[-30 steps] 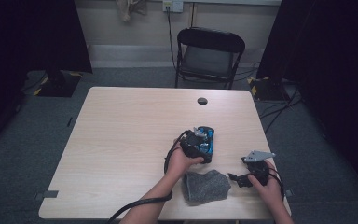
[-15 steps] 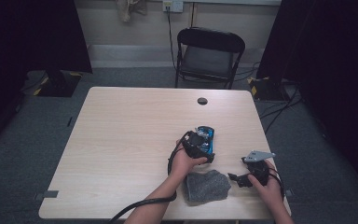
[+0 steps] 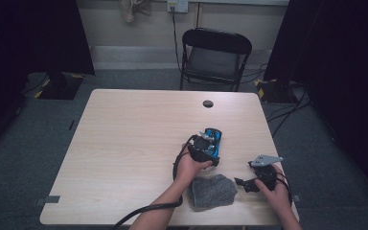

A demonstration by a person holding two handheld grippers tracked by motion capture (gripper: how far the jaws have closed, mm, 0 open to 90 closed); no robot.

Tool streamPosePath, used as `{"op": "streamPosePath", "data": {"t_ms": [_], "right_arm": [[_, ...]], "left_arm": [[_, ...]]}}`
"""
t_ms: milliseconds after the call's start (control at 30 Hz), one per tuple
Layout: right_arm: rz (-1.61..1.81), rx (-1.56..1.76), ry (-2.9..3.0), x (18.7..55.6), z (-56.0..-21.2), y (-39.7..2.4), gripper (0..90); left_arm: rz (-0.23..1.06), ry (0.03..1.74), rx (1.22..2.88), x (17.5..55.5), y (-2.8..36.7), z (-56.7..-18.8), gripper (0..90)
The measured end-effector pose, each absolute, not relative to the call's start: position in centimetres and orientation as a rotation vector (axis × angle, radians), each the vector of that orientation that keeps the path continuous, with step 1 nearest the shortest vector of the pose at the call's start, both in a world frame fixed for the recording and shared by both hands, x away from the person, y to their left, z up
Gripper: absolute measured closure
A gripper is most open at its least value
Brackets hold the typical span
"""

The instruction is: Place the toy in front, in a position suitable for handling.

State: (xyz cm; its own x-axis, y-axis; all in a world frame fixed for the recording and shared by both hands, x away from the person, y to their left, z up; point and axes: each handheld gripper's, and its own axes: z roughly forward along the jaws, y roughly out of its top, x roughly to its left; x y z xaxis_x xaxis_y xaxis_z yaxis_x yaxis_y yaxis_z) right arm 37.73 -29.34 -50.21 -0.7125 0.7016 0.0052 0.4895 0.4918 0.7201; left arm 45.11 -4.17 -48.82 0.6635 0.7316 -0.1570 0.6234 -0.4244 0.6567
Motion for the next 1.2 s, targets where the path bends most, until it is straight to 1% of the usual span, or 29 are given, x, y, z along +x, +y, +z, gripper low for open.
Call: {"op": "streamPosePath", "data": {"t_ms": [333,533,1200], "right_arm": [[1.045,1.009,2.449,37.7,-50.2,-29.3,6.1],[1.045,1.009,2.450,37.7,-50.2,-29.3,6.1],[1.045,1.011,2.449,37.7,-50.2,-29.3,6.1]], "left_arm": [[0.206,0.995,2.204,45.1,-3.5,-48.5,17.1],[0.181,1.007,2.195,45.2,-2.5,-48.4,22.5],[0.190,0.982,2.219,45.3,-1.7,-48.2,25.1]]}}
